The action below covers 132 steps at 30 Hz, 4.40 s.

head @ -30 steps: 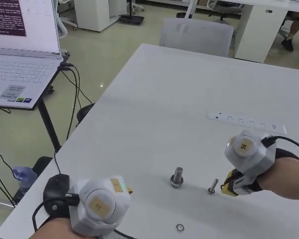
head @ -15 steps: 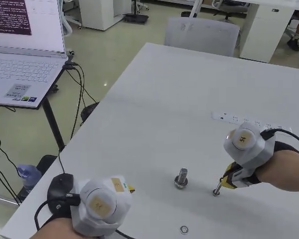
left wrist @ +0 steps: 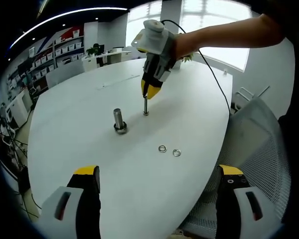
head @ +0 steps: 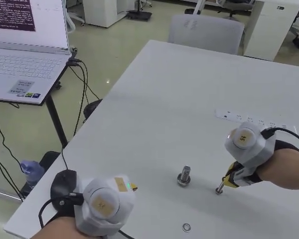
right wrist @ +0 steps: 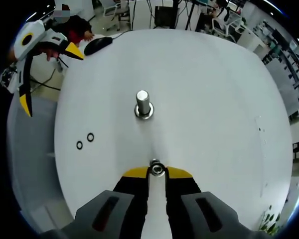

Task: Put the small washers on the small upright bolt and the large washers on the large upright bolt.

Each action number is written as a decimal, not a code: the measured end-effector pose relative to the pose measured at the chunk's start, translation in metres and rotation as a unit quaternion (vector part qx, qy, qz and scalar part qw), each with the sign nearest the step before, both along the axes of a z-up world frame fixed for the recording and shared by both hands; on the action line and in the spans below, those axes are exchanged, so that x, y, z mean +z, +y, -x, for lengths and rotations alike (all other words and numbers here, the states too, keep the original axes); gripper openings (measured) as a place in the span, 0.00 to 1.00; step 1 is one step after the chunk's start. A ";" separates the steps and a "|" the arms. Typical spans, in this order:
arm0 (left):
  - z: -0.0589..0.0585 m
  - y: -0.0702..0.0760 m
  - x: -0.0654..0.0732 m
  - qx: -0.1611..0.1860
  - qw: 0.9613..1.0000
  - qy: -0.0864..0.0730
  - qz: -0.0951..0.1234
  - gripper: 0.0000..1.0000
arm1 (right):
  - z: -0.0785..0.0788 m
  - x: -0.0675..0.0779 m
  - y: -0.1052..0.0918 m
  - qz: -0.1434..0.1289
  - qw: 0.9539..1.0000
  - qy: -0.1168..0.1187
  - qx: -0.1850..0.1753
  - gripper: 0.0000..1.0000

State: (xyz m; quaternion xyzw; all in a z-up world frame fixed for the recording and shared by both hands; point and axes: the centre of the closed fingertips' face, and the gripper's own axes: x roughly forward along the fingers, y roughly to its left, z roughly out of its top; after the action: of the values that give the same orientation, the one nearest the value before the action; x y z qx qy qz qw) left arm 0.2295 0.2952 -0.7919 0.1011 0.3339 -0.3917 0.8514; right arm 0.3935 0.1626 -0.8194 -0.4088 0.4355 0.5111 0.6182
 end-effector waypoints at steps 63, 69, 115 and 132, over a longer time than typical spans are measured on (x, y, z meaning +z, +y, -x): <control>0.010 0.021 -0.016 -0.001 0.999 0.032 -0.027 0.84 | 0.000 -0.052 0.001 0.021 0.999 0.025 -0.010 0.14; 0.010 0.022 -0.014 -0.002 0.999 0.030 -0.028 0.84 | -0.004 -0.046 0.004 0.013 1.000 0.017 -0.010 0.19; 0.012 0.010 0.002 -0.013 0.999 0.014 -0.038 0.82 | 0.099 -0.007 -0.009 -0.020 0.999 0.039 -0.006 0.23; 0.016 0.001 0.005 -0.013 1.000 0.004 -0.027 0.83 | 0.123 -0.020 0.036 -0.037 0.997 0.045 0.044 0.23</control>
State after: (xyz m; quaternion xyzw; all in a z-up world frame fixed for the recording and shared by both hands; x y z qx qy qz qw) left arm 0.2138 0.2966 -0.7868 0.1267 0.3468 -0.3940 0.8417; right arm 0.2702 0.1990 -0.8391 -0.3807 0.4250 0.5717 0.5896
